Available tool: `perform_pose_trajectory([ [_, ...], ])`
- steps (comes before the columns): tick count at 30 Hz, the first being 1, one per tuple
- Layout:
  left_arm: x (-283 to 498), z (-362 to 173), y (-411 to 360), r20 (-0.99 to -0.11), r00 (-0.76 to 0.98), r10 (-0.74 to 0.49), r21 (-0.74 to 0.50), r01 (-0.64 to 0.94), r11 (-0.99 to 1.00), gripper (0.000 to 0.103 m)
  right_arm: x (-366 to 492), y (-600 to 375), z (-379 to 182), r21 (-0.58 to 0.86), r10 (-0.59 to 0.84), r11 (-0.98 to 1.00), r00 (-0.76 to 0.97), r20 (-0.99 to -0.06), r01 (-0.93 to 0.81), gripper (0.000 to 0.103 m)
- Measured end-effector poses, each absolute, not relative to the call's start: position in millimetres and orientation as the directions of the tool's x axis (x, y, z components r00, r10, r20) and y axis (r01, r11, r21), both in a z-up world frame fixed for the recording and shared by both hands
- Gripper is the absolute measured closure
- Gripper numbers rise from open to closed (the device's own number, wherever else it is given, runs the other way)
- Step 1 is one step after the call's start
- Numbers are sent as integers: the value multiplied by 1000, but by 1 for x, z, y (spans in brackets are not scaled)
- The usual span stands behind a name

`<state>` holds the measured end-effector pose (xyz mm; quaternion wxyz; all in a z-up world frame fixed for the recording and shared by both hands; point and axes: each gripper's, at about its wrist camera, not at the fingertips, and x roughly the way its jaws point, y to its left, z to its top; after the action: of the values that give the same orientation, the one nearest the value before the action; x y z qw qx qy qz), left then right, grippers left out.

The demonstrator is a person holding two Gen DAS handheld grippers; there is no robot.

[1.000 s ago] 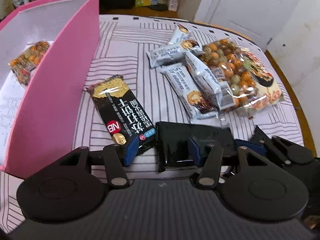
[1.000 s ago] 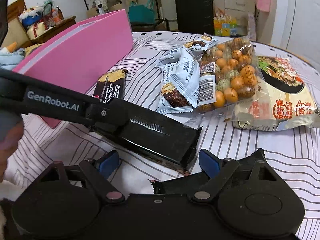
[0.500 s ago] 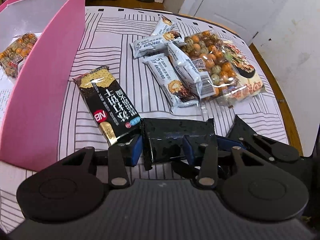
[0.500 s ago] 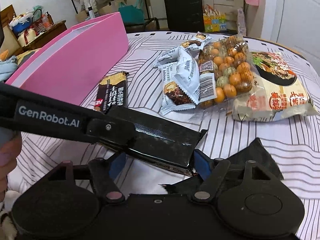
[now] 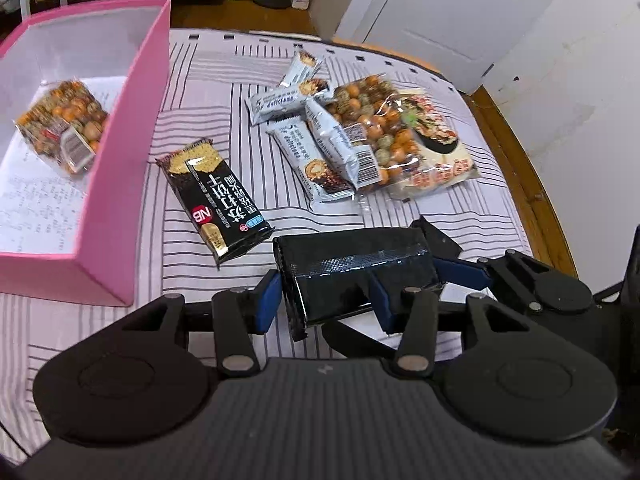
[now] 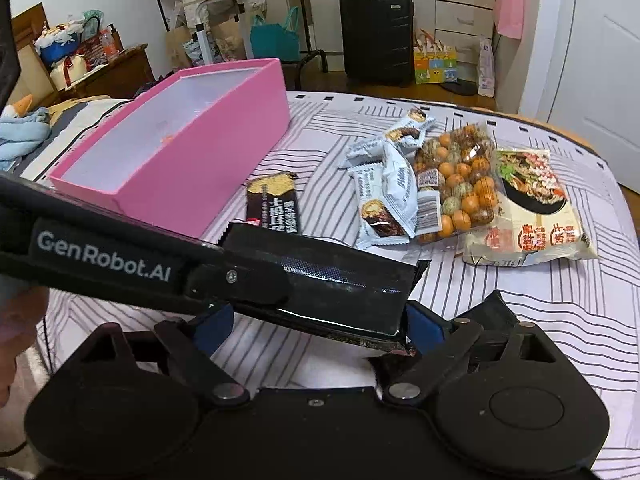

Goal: Organize snacks
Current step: 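Carry the black pouch into the pink box and open the left tool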

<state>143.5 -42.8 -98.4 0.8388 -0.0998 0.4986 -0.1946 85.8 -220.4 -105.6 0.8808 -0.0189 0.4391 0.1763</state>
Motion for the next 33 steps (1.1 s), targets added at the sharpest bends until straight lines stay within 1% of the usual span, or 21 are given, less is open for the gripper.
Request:
perform_pose_trajectory([
  [3,135,-87,-36,-805,420,-419,-354,227,907,57,77,-214,-93,120,302,932,550,-779,-342,9],
  [11,112,-64,-5,-792,424,-440,-392,199,898,57,53,-188,-62,65,302,917,580,-757,-394,6],
  [15,102,-50,9,-768,475,-430,-380,201,903,57,51,-173,-47,39,305,906,584,-752,-422,6],
  [22,98,-30,40,-737,533,-415,-377,185,908,57,56,-149,-24,21,345,871,579,-739,-491,6],
  [29,112,-25,80,-724,560,-402,-422,101,901,57,67,-122,-10,3,413,813,575,-706,-582,6],
  [30,114,-26,86,-724,562,-401,-430,86,899,57,71,-119,-10,11,429,805,568,-702,-593,7],
  [33,120,-27,105,-709,585,-394,-444,63,894,57,86,-109,-10,39,449,795,545,-708,-605,14],
])
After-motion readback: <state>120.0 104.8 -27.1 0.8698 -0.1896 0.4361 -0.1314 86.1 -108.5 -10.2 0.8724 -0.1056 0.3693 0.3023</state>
